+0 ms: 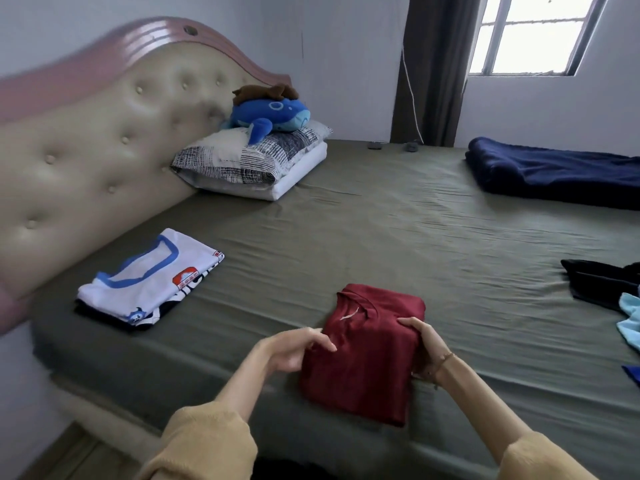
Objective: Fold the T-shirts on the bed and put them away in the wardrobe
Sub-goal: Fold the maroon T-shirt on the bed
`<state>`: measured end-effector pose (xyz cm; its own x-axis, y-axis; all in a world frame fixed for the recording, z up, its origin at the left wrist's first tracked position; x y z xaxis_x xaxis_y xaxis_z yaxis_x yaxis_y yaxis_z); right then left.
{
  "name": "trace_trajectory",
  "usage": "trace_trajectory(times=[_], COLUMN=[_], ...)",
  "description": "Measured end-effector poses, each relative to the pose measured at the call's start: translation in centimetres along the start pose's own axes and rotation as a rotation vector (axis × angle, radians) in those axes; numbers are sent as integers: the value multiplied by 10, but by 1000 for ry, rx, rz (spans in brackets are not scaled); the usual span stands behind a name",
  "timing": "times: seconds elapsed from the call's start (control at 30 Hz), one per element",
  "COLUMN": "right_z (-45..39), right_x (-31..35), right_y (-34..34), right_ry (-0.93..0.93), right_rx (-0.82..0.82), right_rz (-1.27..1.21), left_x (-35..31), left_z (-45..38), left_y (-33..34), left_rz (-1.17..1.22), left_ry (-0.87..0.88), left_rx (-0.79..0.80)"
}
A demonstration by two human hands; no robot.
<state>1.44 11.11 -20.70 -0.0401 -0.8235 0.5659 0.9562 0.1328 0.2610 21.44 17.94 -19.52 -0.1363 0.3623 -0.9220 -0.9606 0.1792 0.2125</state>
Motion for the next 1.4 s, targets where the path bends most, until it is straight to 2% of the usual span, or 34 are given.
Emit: trace_trajectory(times=[0.07,0.2,0.37,0.53,0.77,0.93,1.03,1.17,1.23,1.3,1.4], right_z=[-1,-3,-6,-17,-37,-69,-102,-145,-156,-160,-158], right_x=[3,5,4,15,41,49,45,22,21,24,31], right_y=[27,96,205,300,411,460,472,457,451,451,456], right_ry=[-6,-31,-58,-38,-60,-44,-18,27,18,-17,-148], right_rx=[59,214,379,475,647,720,672,384,340,320,297], right_rz=[-1,-24,-77,-117,-153,-160,-46,163,162,173,237], left_x=[-2,-16,-43,-79,-118,-130,-111,-54,-40,-43,-61], left_z=[13,50,109,158,182,187,179,169,168,173,183], left_y=[-21,-73,-160,-237,-347,-395,-419,-435,-434,-429,-424], left_rz=[-19,-113,-117,-93,-57,9,88,93,-3,-127,-201], left_ry=[9,78,212,283,499,622,593,312,254,235,315], left_rx=[-25,-206,-540,-677,-1042,-1261,-1381,-1509,-1537,-1611,-1743])
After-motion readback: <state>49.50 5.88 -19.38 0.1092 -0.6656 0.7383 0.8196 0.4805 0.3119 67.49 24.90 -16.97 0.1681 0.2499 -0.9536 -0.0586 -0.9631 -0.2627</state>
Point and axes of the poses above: each hand's wrist, its own z-axis away from the middle knuckle, its own y-axis out of the palm, x = y × z, the point moved 5 cm from there along -z, towards the middle knuckle, and after that the axes turned 13 degrees about y, right-handed, at the moved point
